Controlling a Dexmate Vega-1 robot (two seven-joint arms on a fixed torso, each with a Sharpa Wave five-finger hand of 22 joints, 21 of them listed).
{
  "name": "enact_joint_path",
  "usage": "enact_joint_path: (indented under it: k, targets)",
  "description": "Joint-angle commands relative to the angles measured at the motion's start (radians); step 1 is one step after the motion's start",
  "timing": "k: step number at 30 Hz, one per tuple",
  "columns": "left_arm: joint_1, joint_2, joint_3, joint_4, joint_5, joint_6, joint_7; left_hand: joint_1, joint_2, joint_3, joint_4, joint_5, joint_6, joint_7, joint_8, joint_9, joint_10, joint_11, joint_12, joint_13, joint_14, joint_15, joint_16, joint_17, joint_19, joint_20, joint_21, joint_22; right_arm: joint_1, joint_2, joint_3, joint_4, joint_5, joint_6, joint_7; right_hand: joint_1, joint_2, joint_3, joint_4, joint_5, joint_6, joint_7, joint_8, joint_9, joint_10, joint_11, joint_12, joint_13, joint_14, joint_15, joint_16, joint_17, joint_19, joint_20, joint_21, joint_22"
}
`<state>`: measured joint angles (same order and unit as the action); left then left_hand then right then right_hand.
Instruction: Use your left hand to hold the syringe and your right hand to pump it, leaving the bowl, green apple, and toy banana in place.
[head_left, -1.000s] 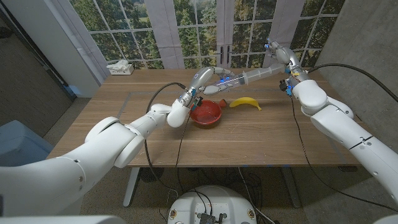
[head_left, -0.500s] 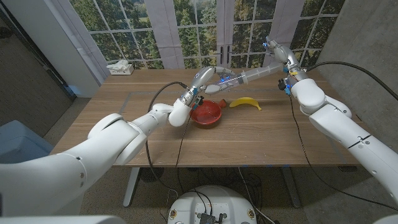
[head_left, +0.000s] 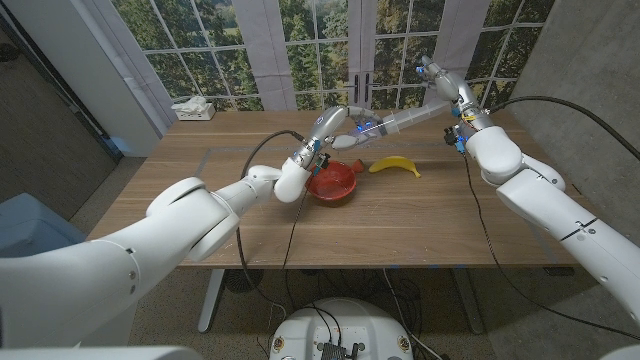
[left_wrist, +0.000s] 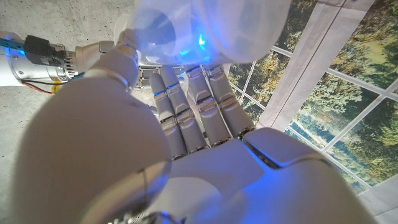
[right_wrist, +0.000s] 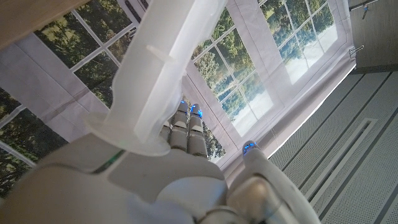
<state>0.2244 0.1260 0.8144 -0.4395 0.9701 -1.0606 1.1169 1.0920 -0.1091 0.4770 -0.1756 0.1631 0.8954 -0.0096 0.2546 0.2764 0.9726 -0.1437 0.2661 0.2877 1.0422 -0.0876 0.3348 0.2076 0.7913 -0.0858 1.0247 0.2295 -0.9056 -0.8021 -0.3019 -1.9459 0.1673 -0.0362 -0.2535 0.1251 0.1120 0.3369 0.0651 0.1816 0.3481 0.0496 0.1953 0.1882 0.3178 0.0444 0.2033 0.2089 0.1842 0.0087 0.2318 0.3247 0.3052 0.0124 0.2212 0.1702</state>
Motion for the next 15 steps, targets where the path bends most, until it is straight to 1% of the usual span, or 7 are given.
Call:
enact_joint_path:
  k: [1, 7, 15]
  targets:
    - [-0.017, 0.003, 0.076, 0.013, -0.083, 0.004, 0.0, 0.233, 0.228, 0.004, -0.003, 0.008, 0.011, 0.003, -0.002, 0.005, 0.009, 0.003, -0.001, 0.002, 0.086, -0.153, -0.006, 0.004, 0.005, -0.126, 0.009, 0.004, -0.013, -0.007, 0.0, -0.034, -0.026, 0.006, 0.008, -0.006, 0.034, 0.003, 0.002, 0.005, 0.002, -0.003, 0.0, 0.003, -0.001, 0.004, 0.001, 0.003, 0.003, -0.003, -0.002, 0.0, 0.011, -0.002, 0.0, 0.002]
    - [-0.018, 0.004, 0.092, 0.014, -0.106, -0.006, 0.0, 0.235, 0.227, 0.003, -0.003, 0.008, 0.012, 0.002, -0.003, 0.005, 0.011, 0.004, -0.002, 0.002, 0.088, -0.153, -0.006, 0.005, 0.004, -0.126, 0.014, 0.003, -0.013, -0.008, -0.005, -0.047, -0.035, 0.003, 0.017, -0.007, 0.034, 0.004, 0.003, 0.006, 0.001, -0.003, 0.0, 0.003, 0.0, 0.004, 0.001, 0.003, 0.004, -0.004, -0.004, -0.003, 0.013, -0.004, -0.001, 0.002]
    - [-0.006, 0.007, 0.08, 0.004, -0.099, -0.021, 0.0, 0.238, 0.225, 0.003, -0.004, 0.008, 0.012, 0.004, -0.004, 0.005, 0.01, 0.005, -0.004, 0.001, 0.089, -0.153, -0.007, 0.005, 0.003, -0.126, 0.021, 0.001, -0.009, -0.006, -0.013, -0.06, -0.044, -0.004, 0.03, -0.007, 0.033, 0.007, 0.003, 0.007, 0.001, -0.002, 0.001, 0.003, 0.001, 0.004, 0.001, 0.003, 0.006, -0.005, -0.005, -0.006, 0.016, -0.005, -0.003, 0.002]
